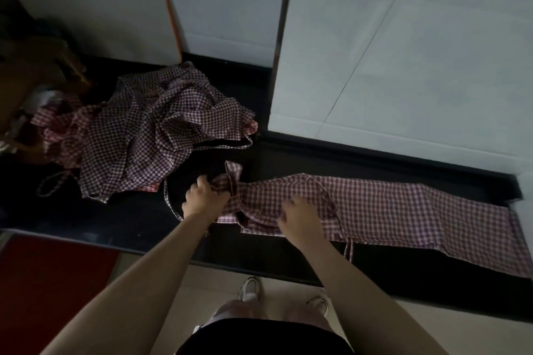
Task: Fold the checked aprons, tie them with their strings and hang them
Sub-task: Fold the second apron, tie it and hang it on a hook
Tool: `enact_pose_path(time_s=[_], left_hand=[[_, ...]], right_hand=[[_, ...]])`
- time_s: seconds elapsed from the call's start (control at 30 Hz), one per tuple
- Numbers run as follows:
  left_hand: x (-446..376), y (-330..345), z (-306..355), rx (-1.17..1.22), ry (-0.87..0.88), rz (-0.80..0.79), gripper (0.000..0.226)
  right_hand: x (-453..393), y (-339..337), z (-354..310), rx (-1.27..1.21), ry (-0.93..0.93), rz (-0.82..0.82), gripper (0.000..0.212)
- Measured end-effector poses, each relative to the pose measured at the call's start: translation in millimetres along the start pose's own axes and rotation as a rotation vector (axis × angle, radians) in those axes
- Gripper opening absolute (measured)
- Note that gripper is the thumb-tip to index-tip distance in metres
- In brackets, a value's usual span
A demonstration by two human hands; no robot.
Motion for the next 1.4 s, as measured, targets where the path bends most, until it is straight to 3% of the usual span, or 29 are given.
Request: enact_pose_path(time_s=[0.1,0.23,0.37,0.57,0.67,0.73,0.8,0.87,1.0,1.07,1.17,1.27,1.4], left_hand=[[-2.9,9.5,-10.5,0.141,-0.018,-0.142,0.069],[-0.1,24.6,-9.9,0.488,-0.074,-0.263,0.079],[1.8,32.9,-8.7,0.67,-0.087,-0.329,0.088],[-4.3,9.9,-8.7,0.657,-0.056,-0.196,0.057],[-6.5,-10.5,-28.0,0.508,-0.174,-0.038,0.023],[-6.7,-0.5,-36.0,0.508,-0.257,-0.127,0.036],[-3.4,20.0,-38.5,0.651,-0.343,-0.292,0.048],[-2.6,31.7,-35.1,0.761,-0.36,-0.366,0.05],[-7.9,36.0,-28.8,0.811,-0.27,-0.326,0.038],[-10.2,38.4,-26.1,0.873,-0.258,-0.317,0.026],[-14.8,31.9,-17.3,0.943,-0.185,-0.291,0.002],[-12.9,28.2,-3.0,1.059,-0.118,-0.403,0.011],[-2.8,15.2,17.3,1.236,-0.089,-0.515,0.016]], right_hand=[[-2.8,18.7,-22.7,-0.251,0.049,-0.185,0.019],[-6.3,28.9,-46.3,-0.363,-0.002,-0.262,0.049],[-12.1,26.8,-54.1,-0.39,0.018,-0.2,0.022],[-13.3,12.2,-33.1,-0.502,0.208,-0.041,0.008],[-13.5,24.2,-30.8,-0.424,0.223,-0.294,0.015],[-9.0,34.7,-36.1,-0.271,0.189,-0.577,0.015],[-11.1,32.2,-41.1,-0.291,0.207,-0.686,0.013],[-21.1,21.7,-46.7,-0.498,0.271,-0.63,0.017],[-32.1,29.5,-43.9,-0.979,0.595,-0.486,0.031],[-34.6,40.8,-44.7,-1.086,0.658,-0.472,0.035],[-42.1,35.5,-51.7,-1.08,0.546,-0.456,0.02],[-52.3,19.8,-60.9,-1.15,0.453,-0.419,0.023],[-60.8,-8.3,-72.2,-1.278,0.331,-0.366,0.042]])
Point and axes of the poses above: each hand's wrist, its own x-axis away from the middle knuckle, its own y-axis out of the palm, z = x × y, the point moved 8 cm from there along -x, towards the middle knuckle
